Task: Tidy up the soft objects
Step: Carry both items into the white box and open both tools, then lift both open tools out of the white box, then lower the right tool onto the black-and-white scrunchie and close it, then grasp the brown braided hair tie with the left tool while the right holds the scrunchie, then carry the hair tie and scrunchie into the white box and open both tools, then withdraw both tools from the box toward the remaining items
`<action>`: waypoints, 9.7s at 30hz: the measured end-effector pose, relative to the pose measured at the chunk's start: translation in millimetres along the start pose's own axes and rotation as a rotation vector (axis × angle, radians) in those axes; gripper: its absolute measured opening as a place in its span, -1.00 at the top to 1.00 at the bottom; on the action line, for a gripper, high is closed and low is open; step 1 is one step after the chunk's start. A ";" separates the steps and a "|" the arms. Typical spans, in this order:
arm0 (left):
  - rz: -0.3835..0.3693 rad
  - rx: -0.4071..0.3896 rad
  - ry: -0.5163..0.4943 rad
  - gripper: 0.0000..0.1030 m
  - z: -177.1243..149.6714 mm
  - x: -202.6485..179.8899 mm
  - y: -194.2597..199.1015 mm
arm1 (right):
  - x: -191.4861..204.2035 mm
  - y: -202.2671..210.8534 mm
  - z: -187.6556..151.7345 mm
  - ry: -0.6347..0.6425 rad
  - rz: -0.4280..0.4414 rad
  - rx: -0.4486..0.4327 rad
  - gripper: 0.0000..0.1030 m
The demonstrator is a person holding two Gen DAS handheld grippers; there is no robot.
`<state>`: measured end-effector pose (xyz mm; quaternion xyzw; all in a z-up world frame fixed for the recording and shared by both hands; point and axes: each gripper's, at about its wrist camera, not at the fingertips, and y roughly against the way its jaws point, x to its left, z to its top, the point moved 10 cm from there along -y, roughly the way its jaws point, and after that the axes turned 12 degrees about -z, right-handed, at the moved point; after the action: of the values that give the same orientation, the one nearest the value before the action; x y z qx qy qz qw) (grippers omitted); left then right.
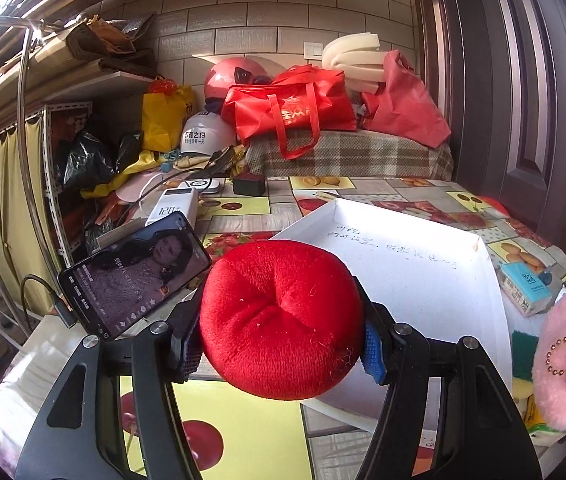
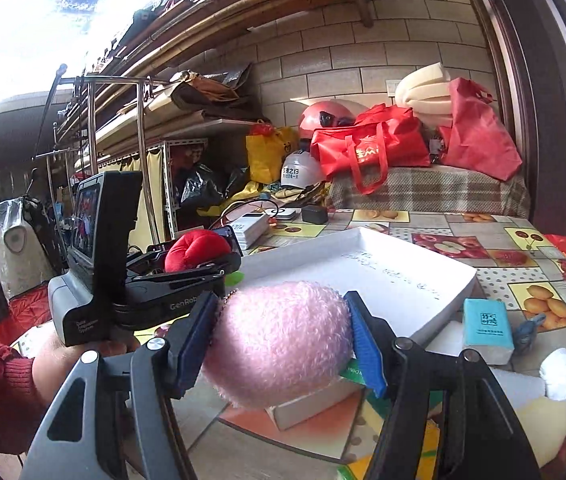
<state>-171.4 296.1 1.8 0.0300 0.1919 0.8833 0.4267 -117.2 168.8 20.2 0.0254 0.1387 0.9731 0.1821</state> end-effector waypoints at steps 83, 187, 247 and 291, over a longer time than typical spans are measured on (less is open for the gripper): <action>-0.608 0.120 -0.198 -0.99 -32.3 -186.1 27.4 | -216.2 54.2 0.6 -0.241 -0.513 -0.078 -1.00; -0.095 -0.057 -0.040 0.27 14.4 -33.0 -22.9 | -58.5 -14.3 -10.6 -0.041 -0.094 0.080 0.38; -0.036 -0.076 -0.008 -1.00 32.1 -26.7 -51.1 | -48.3 -98.7 -0.2 0.018 -0.338 0.158 -1.00; -0.364 -0.035 -0.153 -1.00 -0.5 -124.3 4.7 | -142.2 0.7 -16.8 -0.105 -0.385 0.108 -1.00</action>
<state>-96.2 198.2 16.8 0.0544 0.1455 0.7899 0.5933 13.4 112.4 4.5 0.0591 0.1833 0.9088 0.3702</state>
